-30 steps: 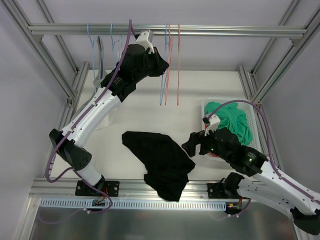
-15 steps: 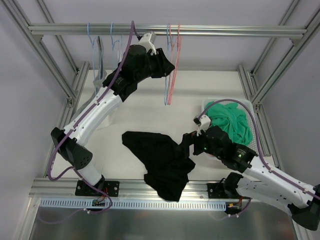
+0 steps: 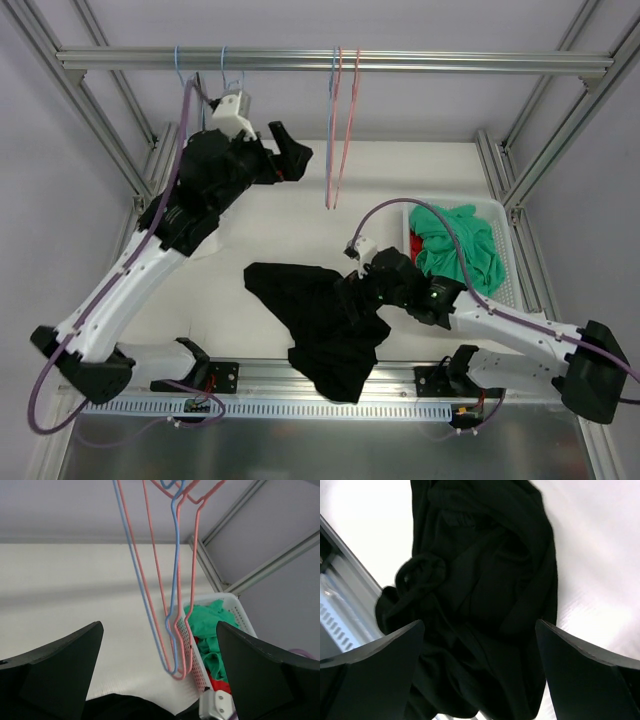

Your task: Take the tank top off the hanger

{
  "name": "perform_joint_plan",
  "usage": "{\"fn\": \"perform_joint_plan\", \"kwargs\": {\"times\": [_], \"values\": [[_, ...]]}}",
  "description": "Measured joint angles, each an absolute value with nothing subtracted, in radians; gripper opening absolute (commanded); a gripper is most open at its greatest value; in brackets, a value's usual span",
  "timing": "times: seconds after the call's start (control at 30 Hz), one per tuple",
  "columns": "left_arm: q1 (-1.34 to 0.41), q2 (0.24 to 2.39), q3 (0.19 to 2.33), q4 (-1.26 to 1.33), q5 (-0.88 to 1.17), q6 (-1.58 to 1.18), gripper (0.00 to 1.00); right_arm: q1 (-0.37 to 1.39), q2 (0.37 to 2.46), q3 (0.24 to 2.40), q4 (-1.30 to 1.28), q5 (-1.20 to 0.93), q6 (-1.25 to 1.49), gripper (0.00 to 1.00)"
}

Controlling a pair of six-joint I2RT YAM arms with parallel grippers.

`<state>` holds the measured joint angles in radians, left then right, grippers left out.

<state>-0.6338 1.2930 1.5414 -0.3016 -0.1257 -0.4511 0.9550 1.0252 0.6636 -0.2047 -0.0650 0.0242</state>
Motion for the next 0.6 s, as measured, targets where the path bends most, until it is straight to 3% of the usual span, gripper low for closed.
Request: {"fn": "perform_joint_plan", "kwargs": {"times": [0.3, 0.6], "values": [[-0.634, 0.854, 1.143, -0.280, -0.184, -0.449, 0.99, 1.108, 1.339, 0.739, -0.146, -0.060, -0.150, 1.00], [-0.634, 0.605, 0.954, -0.387, -0.136, -0.426, 0.99, 1.143, 1.256, 0.739, -0.152, -0.155, -0.241, 0.99]]}}
